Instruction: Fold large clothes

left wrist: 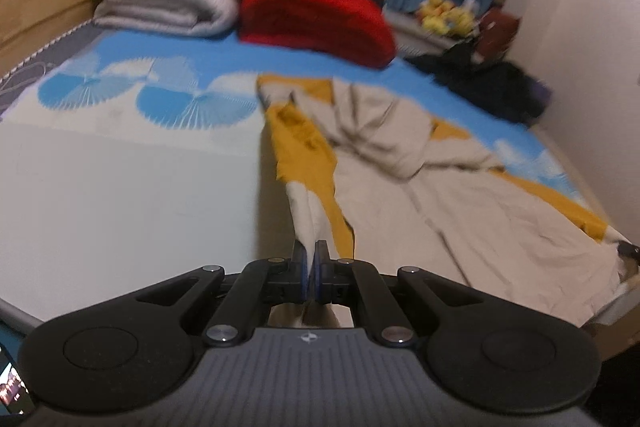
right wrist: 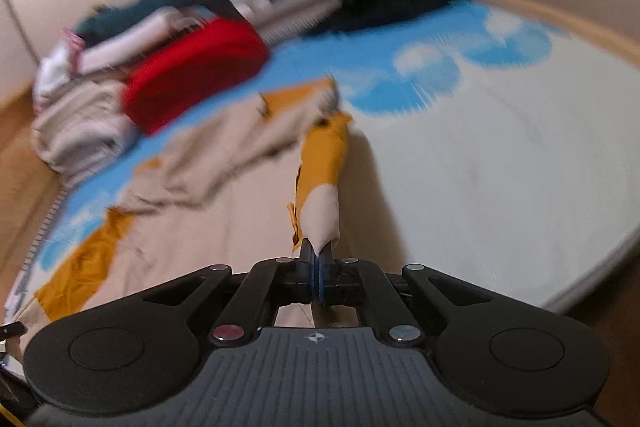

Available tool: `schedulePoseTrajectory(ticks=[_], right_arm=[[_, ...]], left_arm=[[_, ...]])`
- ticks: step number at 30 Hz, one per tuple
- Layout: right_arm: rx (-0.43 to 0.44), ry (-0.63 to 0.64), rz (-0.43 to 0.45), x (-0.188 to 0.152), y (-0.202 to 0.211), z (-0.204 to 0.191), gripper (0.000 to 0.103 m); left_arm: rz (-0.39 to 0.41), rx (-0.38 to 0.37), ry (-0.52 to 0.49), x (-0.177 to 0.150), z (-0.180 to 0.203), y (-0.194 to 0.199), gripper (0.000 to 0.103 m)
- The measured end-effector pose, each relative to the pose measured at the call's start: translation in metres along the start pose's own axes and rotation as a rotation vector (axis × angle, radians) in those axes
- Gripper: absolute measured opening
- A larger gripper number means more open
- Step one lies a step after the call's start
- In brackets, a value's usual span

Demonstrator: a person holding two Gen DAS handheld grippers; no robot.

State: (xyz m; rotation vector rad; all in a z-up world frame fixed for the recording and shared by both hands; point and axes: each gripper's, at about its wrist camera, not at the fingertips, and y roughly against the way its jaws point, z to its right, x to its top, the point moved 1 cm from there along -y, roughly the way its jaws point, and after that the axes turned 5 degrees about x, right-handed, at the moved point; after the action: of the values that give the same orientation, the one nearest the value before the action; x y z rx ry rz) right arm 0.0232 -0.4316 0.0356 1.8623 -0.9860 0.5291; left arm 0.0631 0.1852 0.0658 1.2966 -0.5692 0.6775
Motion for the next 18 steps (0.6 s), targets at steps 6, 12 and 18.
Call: schedulePoseTrajectory(ticks=[6, 12, 18], right_arm=[[0.131, 0.006, 0.104, 0.034, 0.086, -0.01, 0.0], [0.185, -0.07, 0.175, 0.047, 0.128, 0.003, 0.0], [0.119, -0.133, 0.124, 0.069, 0.014, 0.023, 0.0]], left_arm=[[0.015, -0.118, 0.103, 0.023, -0.031, 0.097, 0.002], [0.02, -0.159, 0.228, 0.039, -0.059, 0.12, 0.003], [-0.015, -0.129, 0.311, 0.082, -0.064, -0.025, 0.004]])
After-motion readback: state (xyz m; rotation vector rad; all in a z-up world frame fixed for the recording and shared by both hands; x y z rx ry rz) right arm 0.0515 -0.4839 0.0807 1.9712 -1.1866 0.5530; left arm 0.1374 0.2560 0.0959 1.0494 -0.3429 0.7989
